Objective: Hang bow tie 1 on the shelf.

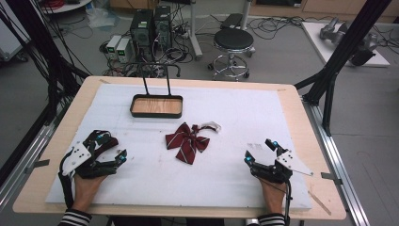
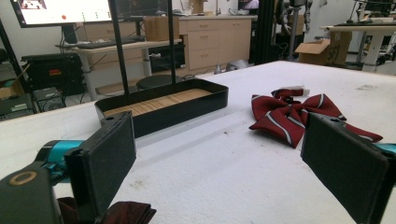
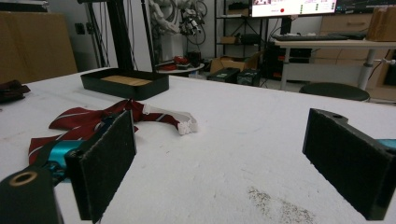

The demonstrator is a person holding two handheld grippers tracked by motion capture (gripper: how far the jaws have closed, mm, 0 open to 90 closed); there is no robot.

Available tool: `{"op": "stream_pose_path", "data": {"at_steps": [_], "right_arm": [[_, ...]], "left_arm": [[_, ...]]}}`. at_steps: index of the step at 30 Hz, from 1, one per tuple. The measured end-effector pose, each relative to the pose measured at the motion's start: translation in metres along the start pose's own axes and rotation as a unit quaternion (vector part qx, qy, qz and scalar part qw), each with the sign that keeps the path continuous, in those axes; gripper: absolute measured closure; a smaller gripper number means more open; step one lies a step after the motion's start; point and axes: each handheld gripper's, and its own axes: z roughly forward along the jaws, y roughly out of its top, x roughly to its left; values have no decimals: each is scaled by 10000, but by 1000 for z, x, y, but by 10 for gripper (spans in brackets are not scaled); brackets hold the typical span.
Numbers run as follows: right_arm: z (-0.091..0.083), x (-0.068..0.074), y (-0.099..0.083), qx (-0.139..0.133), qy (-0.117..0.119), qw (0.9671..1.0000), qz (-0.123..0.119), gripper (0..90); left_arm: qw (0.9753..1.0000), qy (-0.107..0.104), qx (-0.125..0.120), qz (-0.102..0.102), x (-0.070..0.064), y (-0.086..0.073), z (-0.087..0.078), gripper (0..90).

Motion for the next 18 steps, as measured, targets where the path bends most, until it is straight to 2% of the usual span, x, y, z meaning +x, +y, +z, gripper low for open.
{"op": "stream_pose_path", "data": {"at_steps": [18], "right_arm": [[0,0,0,-4,-20,10000,51,88]], "left_arm": [[9999,-21,21,-99,2,0,0,104]]}}
